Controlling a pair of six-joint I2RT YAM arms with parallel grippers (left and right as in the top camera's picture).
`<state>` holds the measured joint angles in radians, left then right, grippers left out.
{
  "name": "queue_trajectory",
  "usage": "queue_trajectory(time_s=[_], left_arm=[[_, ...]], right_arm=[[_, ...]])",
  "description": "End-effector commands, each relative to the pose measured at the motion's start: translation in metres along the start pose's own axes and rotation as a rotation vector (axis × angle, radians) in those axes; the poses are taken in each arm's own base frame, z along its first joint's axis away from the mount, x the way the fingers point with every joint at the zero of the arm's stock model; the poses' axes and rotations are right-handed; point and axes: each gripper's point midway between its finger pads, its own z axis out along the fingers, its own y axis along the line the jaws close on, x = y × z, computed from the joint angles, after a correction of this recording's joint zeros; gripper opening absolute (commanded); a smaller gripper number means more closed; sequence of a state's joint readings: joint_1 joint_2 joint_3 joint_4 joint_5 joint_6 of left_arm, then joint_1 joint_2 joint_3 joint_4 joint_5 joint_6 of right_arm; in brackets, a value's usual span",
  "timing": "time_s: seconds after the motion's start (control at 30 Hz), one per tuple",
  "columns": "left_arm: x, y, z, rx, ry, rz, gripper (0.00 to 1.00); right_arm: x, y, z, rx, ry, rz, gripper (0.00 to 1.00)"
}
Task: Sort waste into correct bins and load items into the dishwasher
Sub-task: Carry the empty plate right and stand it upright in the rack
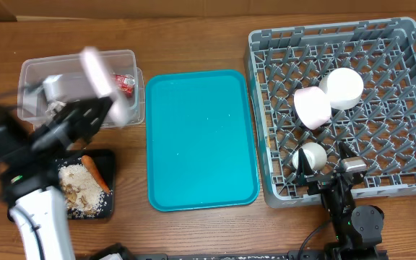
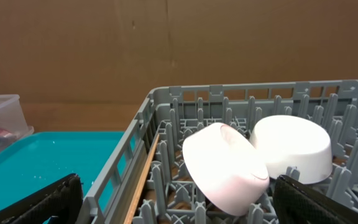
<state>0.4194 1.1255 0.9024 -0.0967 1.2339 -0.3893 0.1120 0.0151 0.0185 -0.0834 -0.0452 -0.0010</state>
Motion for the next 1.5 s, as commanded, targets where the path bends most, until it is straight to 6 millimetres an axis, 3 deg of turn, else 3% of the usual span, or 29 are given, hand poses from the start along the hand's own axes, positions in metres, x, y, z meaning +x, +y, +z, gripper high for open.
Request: queue_trajectory(time_s=[0.0,0.07,0.17,0.33,0.47,0.67,0.87,1.0,1.1,1.2,1.23,1.37,1.47], left_arm=[[-0.015,-0.03,0.05,0.022,-0.046,-0.227,0.04],[-0.019,-0.045,0.081,0.055,-0.086,-0.212,0.04],[-0.008,-0.062,0.13,0.125,-0.095,-0.221,0.04],[0.031,-0.102,0.207,0.35,-0.021,-0.252,0.04],[0.067,-0.109,0.262,0.393,0.088,-0.322,0.04],[0.094,-0.112,0.308,0.418,0.178,-0.339,0.04],[0.127,-0.078,0.323,0.284,0.272,-0.397,0.04],[0.141,-0.069,0.323,0.246,0.317,-0.386,0.19],[0.142,-0.074,0.321,0.266,0.336,-0.385,0.51],[0.141,-0.076,0.319,0.268,0.361,-0.371,0.75],[0.14,-0.073,0.318,0.238,0.373,-0.354,0.89],[0.133,-0.045,0.304,-0.019,0.452,-0.235,0.97],[0.099,-0.05,0.275,-0.175,0.488,-0.084,1.0]], right_arm=[[0.002,-0.001,0.0,0.001,-0.002,-0.004,1.0],[0.002,-0.001,0.0,0.001,-0.002,-0.004,1.0],[0.002,-0.001,0.0,0.001,-0.002,-0.004,1.0],[0.002,-0.001,0.0,0.001,-0.002,-0.004,1.0],[0.002,-0.001,0.0,0.001,-0.002,-0.004,1.0],[0.002,-0.001,0.0,0.001,-0.002,-0.004,1.0],[0.002,-0.001,0.0,0.001,-0.002,-0.004,1.0],[0.002,-0.001,0.0,0.001,-0.002,-0.004,1.0],[0.002,-0.001,0.0,0.001,-0.002,-0.004,1.0],[0.002,-0.001,0.0,0.001,-0.002,-0.004,1.0],[0.002,-0.001,0.0,0.001,-0.002,-0.004,1.0],[0.002,-0.001,0.0,0.001,-0.002,-0.004,1.0],[0.002,-0.001,0.0,0.001,-0.002,-0.004,1.0]])
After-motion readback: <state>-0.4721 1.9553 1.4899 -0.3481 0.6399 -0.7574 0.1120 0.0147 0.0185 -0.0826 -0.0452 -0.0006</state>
